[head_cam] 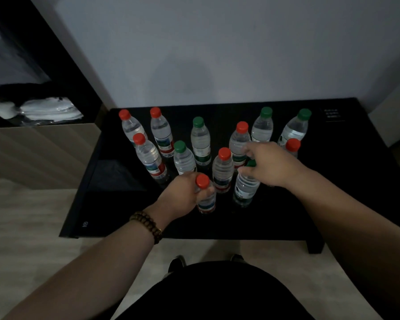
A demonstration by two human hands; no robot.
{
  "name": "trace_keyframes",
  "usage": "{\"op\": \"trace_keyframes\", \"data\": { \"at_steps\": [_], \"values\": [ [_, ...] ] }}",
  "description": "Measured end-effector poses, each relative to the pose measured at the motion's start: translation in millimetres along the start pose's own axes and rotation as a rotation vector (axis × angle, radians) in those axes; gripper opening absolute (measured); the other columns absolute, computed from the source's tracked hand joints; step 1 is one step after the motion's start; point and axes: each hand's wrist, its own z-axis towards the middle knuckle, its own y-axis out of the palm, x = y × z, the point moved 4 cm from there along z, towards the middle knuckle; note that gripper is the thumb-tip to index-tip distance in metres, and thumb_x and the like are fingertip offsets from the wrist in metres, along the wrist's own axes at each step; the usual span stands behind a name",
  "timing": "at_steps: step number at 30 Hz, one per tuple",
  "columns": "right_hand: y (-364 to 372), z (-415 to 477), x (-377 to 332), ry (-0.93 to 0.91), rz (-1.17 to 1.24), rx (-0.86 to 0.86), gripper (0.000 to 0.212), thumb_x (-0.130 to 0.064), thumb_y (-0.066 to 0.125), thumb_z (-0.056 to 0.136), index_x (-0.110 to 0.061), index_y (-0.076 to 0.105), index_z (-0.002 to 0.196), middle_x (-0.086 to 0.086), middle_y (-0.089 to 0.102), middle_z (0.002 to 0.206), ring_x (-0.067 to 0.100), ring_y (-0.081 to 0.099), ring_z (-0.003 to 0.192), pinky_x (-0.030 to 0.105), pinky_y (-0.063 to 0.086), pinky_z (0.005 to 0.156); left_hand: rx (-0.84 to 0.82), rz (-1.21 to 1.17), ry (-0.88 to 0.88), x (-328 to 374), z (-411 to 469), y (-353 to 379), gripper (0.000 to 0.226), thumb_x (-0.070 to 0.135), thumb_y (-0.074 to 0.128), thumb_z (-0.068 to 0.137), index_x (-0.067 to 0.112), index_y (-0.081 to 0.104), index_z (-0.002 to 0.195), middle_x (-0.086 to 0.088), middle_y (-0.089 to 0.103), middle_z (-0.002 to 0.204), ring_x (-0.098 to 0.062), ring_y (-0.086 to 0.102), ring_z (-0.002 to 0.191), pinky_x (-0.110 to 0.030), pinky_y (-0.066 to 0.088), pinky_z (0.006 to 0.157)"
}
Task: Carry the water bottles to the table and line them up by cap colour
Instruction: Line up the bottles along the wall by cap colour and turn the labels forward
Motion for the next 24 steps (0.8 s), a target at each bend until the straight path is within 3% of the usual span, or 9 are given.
{"op": "trace_keyframes", "data": {
  "at_steps": [4,8,10,12,14,17,20,24],
  "values": [
    [-19.4,4.1,-12.2,-0.023,-0.010,0.067,0.045,-0.055,0.067,0.091,-0.019,0.066,0.119,0.002,0.068,0.112,0.020,0.065,0.101,0.044,0.058,0.088,0.039,0.018,-0.022,0.0,-1.5,-1.5,0.019,0.045,0.073,0.092,0.036,0.058,0.099,0.019,0.063,0.095,0.000,0.062,0.090,-0.029,0.053,0.083],
    [-38.4,17.9,-33.7,-0.124,-0.034,0.108,0.035,-0.052,0.061,0.096,-0.021,0.068,0.113,-0.003,0.066,0.104,0.016,0.063,0.097,0.040,0.056,0.084,0.035,0.134,-0.026,12.3,-0.4,-17.9,0.075,0.066,0.072,0.082,0.023,0.052,0.140,0.005,0.064,0.127,-0.014,0.062,0.114,-0.034,0.053,0.095],
    [-47.3,32.4,-46.9,-0.191,-0.107,0.102,0.033,-0.052,0.059,0.097,-0.024,0.069,0.113,-0.003,0.065,0.103,0.016,0.063,0.094,0.041,0.057,0.081,0.101,0.176,0.045,25.1,5.2,-44.1,0.083,0.086,0.054,0.077,0.023,0.058,0.130,0.005,0.069,0.116,-0.010,0.066,0.101,-0.034,0.057,0.086],
    [-54.2,49.4,-61.0,-0.282,-0.178,0.129,0.031,-0.048,0.058,0.098,-0.022,0.070,0.110,-0.001,0.067,0.102,0.019,0.063,0.092,0.042,0.057,0.079,0.263,0.155,0.104,33.9,14.3,-78.3,0.074,0.087,0.040,0.084,0.022,0.067,0.107,0.007,0.071,0.090,-0.005,0.067,0.080,-0.034,0.058,0.072],
    [-58.8,65.8,-75.1,-0.339,-0.251,0.142,0.029,-0.046,0.057,0.099,-0.021,0.071,0.108,0.001,0.068,0.101,0.021,0.062,0.090,0.041,0.056,0.077,0.434,0.158,0.141,38.1,26.1,-110.4,0.054,0.067,0.047,0.097,0.018,0.068,0.091,0.003,0.069,0.074,-0.011,0.066,0.068,-0.039,0.055,0.067],
    [-63.1,83.6,-95.7,-0.395,-0.348,0.180,0.029,-0.045,0.056,0.100,-0.022,0.070,0.110,0.001,0.068,0.104,0.020,0.060,0.092,0.039,0.055,0.080,0.610,0.306,0.129,33.1,41.8,-147.3,0.032,0.041,0.060,0.102,0.014,0.070,0.089,0.001,0.070,0.074,-0.017,0.066,0.068,-0.036,0.054,0.067],
    [-66.1,86.1,-109.1,-0.417,-0.417,0.267,0.026,-0.043,0.056,0.100,-0.023,0.070,0.109,0.001,0.070,0.105,0.022,0.062,0.095,0.041,0.055,0.085,0.700,0.373,0.058,13.2,46.7,-172.0,0.025,0.036,0.059,0.102,0.017,0.072,0.092,0.004,0.072,0.076,-0.010,0.067,0.068,-0.030,0.053,0.066],
    [-62.1,65.4,-115.6,-0.425,-0.458,0.385,0.027,-0.041,0.058,0.099,-0.021,0.072,0.110,0.000,0.072,0.107,0.022,0.062,0.096,0.039,0.054,0.088,0.809,0.385,0.035,-20.3,35.3,-177.7,0.024,0.032,0.061,0.100,0.012,0.073,0.096,-0.003,0.075,0.085,-0.025,0.070,0.077,-0.038,0.059,0.077]
  ]
}}
